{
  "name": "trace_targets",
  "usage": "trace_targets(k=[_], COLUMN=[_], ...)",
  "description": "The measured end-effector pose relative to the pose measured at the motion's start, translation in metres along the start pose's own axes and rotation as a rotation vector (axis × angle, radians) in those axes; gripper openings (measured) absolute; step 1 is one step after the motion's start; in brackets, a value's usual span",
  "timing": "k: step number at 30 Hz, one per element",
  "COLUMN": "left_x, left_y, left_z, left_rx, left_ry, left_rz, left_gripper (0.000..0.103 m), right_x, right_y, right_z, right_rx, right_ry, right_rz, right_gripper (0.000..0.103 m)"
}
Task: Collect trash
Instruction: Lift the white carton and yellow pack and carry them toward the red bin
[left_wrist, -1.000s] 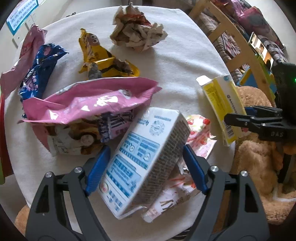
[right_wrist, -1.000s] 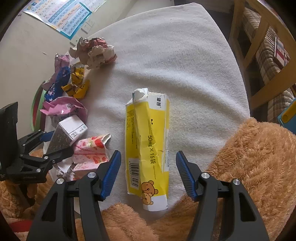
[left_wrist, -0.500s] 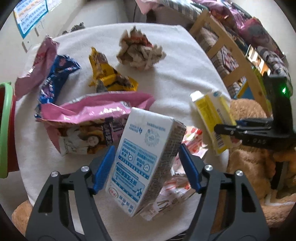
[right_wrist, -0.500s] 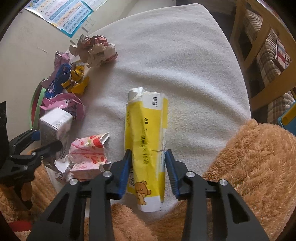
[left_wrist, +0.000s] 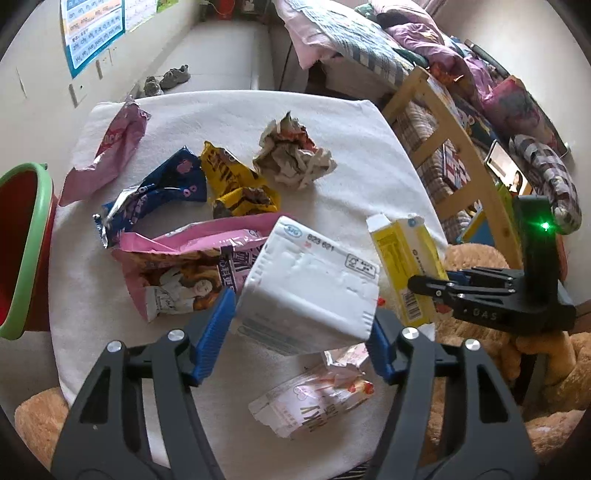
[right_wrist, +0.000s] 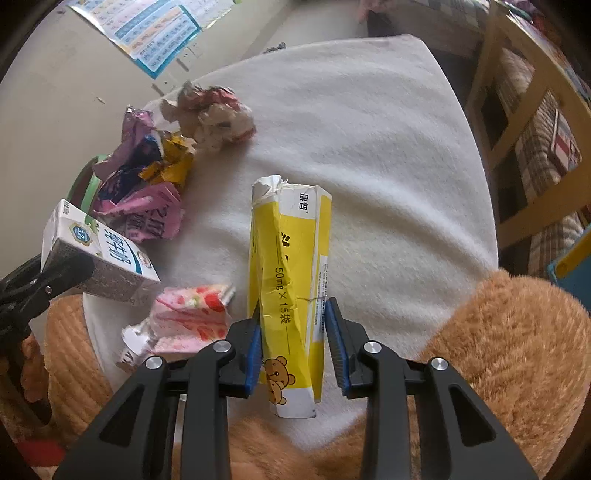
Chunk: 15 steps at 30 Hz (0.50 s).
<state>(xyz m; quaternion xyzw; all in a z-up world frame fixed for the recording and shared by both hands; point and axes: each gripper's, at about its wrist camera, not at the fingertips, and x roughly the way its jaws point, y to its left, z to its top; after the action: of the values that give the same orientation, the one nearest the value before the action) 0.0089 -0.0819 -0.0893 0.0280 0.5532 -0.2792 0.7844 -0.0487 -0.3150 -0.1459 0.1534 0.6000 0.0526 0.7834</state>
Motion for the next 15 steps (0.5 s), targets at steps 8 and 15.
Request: trace_targets(k=[8,15], left_x=[0.007,0.012], left_y=[0.009,0.015], left_z=[-0.007,-0.011], left_rx=[-0.021,-0.02], left_ry=[0.022,0.04], left_rz=[0.026,0.063], left_gripper=[0.062,0.061], right_x=[-0.003,0.005], right_y=[0.004,0.006], right_z=[0.008,0.007], right_rx=[-0.001,-0.002], right_ry=[-0.038,-0.03], right_rz=[-0.014,-0.036], right_gripper=[0.03,0.031])
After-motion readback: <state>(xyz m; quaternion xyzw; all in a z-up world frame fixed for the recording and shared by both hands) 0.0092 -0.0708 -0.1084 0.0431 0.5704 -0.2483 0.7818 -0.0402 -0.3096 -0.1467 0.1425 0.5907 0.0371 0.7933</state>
